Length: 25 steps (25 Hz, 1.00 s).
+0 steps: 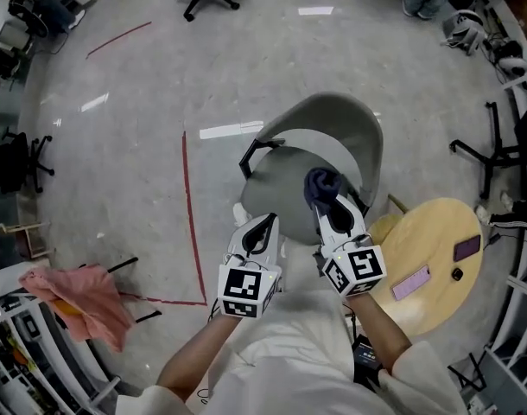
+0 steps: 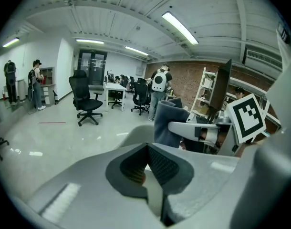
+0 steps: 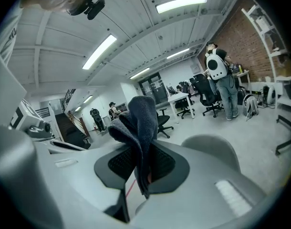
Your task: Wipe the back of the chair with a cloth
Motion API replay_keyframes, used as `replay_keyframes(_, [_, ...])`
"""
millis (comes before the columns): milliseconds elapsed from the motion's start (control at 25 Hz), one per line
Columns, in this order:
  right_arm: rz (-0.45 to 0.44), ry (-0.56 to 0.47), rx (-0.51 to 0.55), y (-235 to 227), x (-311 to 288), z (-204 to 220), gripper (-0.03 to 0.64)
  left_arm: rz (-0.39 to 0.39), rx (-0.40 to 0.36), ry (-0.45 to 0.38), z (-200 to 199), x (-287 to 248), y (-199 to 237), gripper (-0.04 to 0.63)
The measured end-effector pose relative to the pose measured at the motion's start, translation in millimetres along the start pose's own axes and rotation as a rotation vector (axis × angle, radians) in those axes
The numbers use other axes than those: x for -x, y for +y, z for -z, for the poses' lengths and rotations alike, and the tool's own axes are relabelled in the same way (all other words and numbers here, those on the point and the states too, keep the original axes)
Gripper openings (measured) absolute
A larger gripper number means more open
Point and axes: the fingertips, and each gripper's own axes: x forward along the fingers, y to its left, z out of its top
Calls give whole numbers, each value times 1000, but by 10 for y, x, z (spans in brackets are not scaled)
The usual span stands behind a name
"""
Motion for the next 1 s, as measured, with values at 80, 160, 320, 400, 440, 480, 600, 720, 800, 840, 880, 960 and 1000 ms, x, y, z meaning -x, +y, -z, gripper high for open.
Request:
replay_keyframes(80, [6,-4,-1,-89,-169,-2,72,5,-1,3,-4,-153,62,0])
replay_keyframes(160, [7,-3,12,-181,-340,12,72,18,3,-2,3,-328,110,0])
replay_keyframes(320, [7,10,35,-387,-626,44,72,57,8,18,125,-689,173,0])
replay_keyframes(400, [18,6,36,-493,-774,42,72,79,-8,19,139,-821,217,0])
replay_keyframes(440, [22,5,39,-545,-850,44,72,84,-12,18,147,-882,243,0])
replay_keyframes(480, [25,5,43,-597,-922,52,72,88,-15,18,164,-943,267,0])
replay_keyframes(600, [43,8,40,-771,-1102,111,72,91,-30,23,222,-1107,320,0])
replay_keyframes(720, [62,5,34,-958,-1281,168,71,87,-32,14,223,-1264,397,0])
replay_keyframes(800, [60,-4,38,-1052,-1440,198,72,77,-20,7,226,-1399,512,0])
replay_keyframes(840, [52,-9,34,-1084,-1517,213,72,73,-11,6,243,-1471,577,0])
replay_keyframes(880, [42,-14,26,-1109,-1577,232,72,70,-2,8,268,-1534,627,0])
replay_keyframes(960, [32,-14,19,-1155,-1648,284,72,69,4,6,307,-1614,669,0])
replay_keyframes(1000, [32,-11,21,-1183,-1679,312,72,70,0,1,312,-1643,677,0])
